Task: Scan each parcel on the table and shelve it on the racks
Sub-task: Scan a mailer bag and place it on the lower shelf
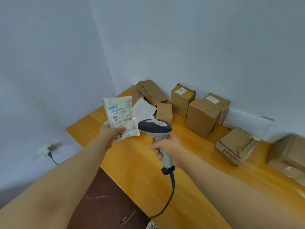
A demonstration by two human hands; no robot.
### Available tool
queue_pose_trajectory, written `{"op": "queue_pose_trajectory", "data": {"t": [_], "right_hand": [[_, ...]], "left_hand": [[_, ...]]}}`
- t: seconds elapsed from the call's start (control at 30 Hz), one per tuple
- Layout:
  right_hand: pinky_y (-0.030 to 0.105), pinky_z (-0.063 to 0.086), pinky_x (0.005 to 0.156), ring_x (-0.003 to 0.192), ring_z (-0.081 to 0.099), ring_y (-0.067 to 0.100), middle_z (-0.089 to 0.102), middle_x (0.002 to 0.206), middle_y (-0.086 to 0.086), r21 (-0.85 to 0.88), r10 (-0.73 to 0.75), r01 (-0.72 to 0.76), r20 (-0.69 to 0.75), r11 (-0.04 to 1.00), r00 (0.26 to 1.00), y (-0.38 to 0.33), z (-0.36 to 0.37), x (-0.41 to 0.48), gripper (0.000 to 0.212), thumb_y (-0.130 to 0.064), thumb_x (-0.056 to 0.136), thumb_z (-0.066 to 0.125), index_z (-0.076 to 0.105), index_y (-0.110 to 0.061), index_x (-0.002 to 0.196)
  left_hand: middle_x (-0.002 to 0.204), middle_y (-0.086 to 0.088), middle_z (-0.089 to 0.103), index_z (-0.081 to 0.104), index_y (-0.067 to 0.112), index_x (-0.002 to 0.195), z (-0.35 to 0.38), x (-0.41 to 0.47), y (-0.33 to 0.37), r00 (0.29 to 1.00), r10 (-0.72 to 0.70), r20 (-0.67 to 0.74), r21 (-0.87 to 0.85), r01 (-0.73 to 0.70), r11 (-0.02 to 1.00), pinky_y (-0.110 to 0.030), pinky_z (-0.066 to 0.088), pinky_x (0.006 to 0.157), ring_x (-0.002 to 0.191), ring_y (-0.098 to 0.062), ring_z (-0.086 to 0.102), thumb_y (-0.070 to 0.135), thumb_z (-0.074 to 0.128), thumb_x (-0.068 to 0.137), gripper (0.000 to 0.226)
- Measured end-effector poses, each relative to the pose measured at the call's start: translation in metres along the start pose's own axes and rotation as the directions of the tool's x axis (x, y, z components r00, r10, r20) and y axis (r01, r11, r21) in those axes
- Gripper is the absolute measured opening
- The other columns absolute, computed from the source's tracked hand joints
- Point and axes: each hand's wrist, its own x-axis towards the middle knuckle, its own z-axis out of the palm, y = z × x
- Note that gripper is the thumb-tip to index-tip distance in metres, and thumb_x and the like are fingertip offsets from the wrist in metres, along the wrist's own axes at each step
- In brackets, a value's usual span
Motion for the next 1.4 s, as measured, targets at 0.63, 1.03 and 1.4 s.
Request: {"op": "queue_pose_trajectory", "data": {"t": [0.63,1.03,1.4], "right_hand": [[0.024,0.038,0.047,0.041,0.038,0.016,0.047,0.049,0.007,-0.023,0.013,-0.013,0.006,1.0,1.0,-0.006,0.003,-0.004,0.024,0.002,0.08,0.065,0.051,-0.007,0.062],[0.024,0.039,0.047,0.041,0.039,0.016,0.048,0.049,0.007,-0.082,0.016,-0.016,0.005,0.997,1.0,-0.01,0.003,-0.007,0.022,0.0,0.08,0.066,0.053,-0.006,0.064],[0.023,0.038,0.047,0.04,0.039,0.015,0.048,0.05,0.007,-0.095,0.034,-0.034,0.004,0.995,0.999,-0.014,0.003,-0.009,0.022,0.0,0.08,0.066,0.053,-0.007,0.064]], "left_hand": [[0.104,-0.011,0.067,0.062,0.007,0.105,-0.004,0.002,-0.002,1.0,0.009,-0.008,0.029,-0.009,1.0,-0.038,0.054,0.075,0.089,-0.027,0.066,-0.003,0.077,0.075,0.035],[0.107,-0.014,0.067,0.062,0.005,0.111,-0.014,0.001,-0.004,1.0,-0.002,-0.009,0.022,0.002,1.0,-0.038,0.053,0.076,0.088,-0.028,0.066,-0.005,0.077,0.074,0.041],[0.101,-0.012,0.067,0.061,0.007,0.106,-0.016,0.003,-0.003,1.0,0.01,-0.014,0.038,-0.01,0.999,-0.038,0.054,0.072,0.085,-0.027,0.066,-0.006,0.077,0.074,0.038]]}}
